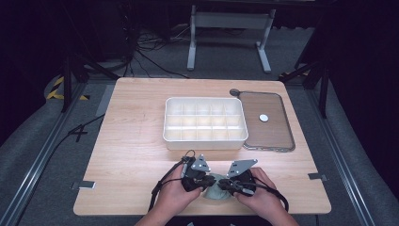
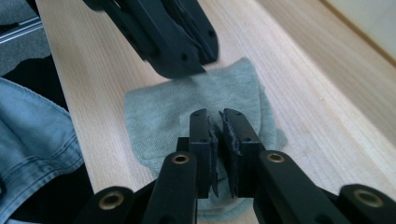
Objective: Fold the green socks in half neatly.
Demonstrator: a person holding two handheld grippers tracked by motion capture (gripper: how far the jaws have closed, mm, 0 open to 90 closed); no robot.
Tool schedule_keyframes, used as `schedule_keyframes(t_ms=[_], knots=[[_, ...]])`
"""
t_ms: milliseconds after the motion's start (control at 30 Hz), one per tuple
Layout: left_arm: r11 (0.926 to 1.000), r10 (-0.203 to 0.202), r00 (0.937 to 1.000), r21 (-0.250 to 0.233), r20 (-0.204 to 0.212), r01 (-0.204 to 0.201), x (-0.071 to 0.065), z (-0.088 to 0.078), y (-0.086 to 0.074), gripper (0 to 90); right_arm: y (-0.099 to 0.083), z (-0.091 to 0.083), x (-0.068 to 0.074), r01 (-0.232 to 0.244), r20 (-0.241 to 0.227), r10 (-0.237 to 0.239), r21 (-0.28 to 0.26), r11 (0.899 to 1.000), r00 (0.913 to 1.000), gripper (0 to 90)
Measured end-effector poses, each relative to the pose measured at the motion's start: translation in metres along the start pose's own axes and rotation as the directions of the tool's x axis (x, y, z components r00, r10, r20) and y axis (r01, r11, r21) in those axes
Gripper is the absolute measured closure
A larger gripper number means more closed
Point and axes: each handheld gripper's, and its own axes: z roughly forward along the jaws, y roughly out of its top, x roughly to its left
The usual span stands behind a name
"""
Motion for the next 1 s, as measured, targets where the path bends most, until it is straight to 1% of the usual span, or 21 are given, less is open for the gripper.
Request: schedule_keyframes(t_ms=[33,67,100,133,200,233,267,300,333,400,433,467,500,533,600,700,733,800,867,933,1000], knots=[[0.9996,0.02,0.9997,0.02,-0.015,-0.02,0.0,0.004,0.0,83.7,-0.002,0.002,0.0,-0.005,0.0,0.005,0.003,1.0,1.0,83.0],[0.9996,0.02,0.9997,0.02,-0.015,-0.02,0.0,0.004,0.0,83.9,-0.003,0.003,-0.001,-0.009,-0.001,0.009,0.004,1.0,1.0,82.9],[0.9982,0.035,0.9991,0.049,-0.025,-0.034,-0.001,0.008,0.0,83.9,-0.003,0.003,-0.001,-0.009,-0.001,0.009,0.004,1.0,1.0,82.9],[0.9945,0.062,0.9971,0.087,-0.043,-0.058,-0.001,0.013,-0.001,84.5,-0.005,0.005,-0.001,-0.014,-0.004,0.014,0.001,1.0,0.9999,83.0],[0.9892,0.074,0.9958,0.131,-0.054,-0.066,0.0,0.018,-0.002,85.9,-0.007,0.006,-0.001,-0.019,-0.01,0.019,-0.018,1.0,0.9998,81.7],[0.9906,0.065,0.9965,0.124,-0.053,-0.058,0.0,0.018,-0.003,85.9,-0.007,0.006,-0.001,-0.019,-0.01,0.019,-0.018,1.0,0.9998,81.7],[0.9912,0.06,0.9967,0.121,-0.053,-0.054,0.0,0.018,-0.004,86.2,-0.007,0.004,-0.001,-0.017,-0.011,0.017,-0.021,1.0,0.9998,79.1],[0.9913,0.053,0.9971,0.123,-0.054,-0.046,0.0,0.017,-0.004,86.6,-0.007,-0.002,0.0,-0.022,-0.015,0.021,-0.044,0.999,0.9997,77.5],[0.9913,0.046,0.9974,0.125,-0.056,-0.039,0.0,0.017,-0.004,86.6,-0.007,-0.002,0.0,-0.022,-0.015,0.021,-0.044,0.999,0.9997,77.5],[0.9916,0.025,0.9979,0.129,-0.06,-0.017,-0.001,0.016,-0.005,86.6,-0.005,-0.013,-0.001,-0.036,-0.018,0.035,-0.084,0.996,0.9992,77.3],[0.9915,0.032,0.9975,0.128,-0.064,-0.024,-0.001,0.015,-0.004,86.7,-0.005,-0.019,-0.003,-0.043,-0.017,0.042,-0.103,0.994,0.999,77.1],[0.9914,0.028,0.9975,0.129,-0.065,-0.02,-0.001,0.015,-0.004,86.6,-0.004,-0.025,-0.004,-0.052,-0.014,0.051,-0.117,0.992,0.9986,76.8],[0.9912,0.018,0.9976,0.132,-0.066,-0.009,-0.001,0.015,-0.005,86.6,-0.004,-0.029,-0.006,-0.058,-0.011,0.057,-0.126,0.99,0.9983,76.6],[0.9927,0.007,0.9977,0.121,-0.067,0.001,-0.001,0.015,-0.005,86.4,-0.004,-0.034,-0.007,-0.067,-0.004,0.067,-0.132,0.989,0.9978,76.6],[0.9931,-0.01,0.9975,0.115,-0.069,0.018,-0.001,0.015,-0.006,86.1,-0.004,-0.038,-0.007,-0.069,0.004,0.07,-0.135,0.989,0.9975,75.9],[0.9937,-0.032,0.9972,0.105,-0.067,0.039,-0.001,0.014,-0.006,85.4,-0.002,-0.03,-0.001,-0.054,-0.01,0.053,-0.105,0.993,0.9986,75.6],[0.9925,-0.04,0.9968,0.112,-0.07,0.048,-0.001,0.013,-0.007,85.3,-0.001,-0.026,0.001,-0.047,-0.012,0.046,-0.091,0.995,0.9989,75.8],[0.9932,-0.045,0.9966,0.104,-0.07,0.052,0.0,0.012,-0.007,85.2,-0.001,-0.017,0.002,-0.047,-0.015,0.046,-0.062,0.997,0.9988,77.1],[0.994,-0.044,0.997,0.097,-0.063,0.05,0.001,0.009,-0.008,83.8,-0.003,-0.009,0.002,-0.045,0.003,0.045,-0.02,0.999,0.999,79.4],[0.9949,-0.068,0.9966,0.072,-0.047,0.071,0.003,0.004,-0.008,82.6,-0.004,-0.003,0.002,-0.031,0.016,0.031,0.011,0.999,0.9994,81.1],[0.9946,-0.079,0.9956,0.063,-0.051,0.082,0.006,-0.002,-0.008,80.8,-0.006,-0.001,0.001,-0.03,0.018,0.029,0.019,0.999,0.9994,82.2]])
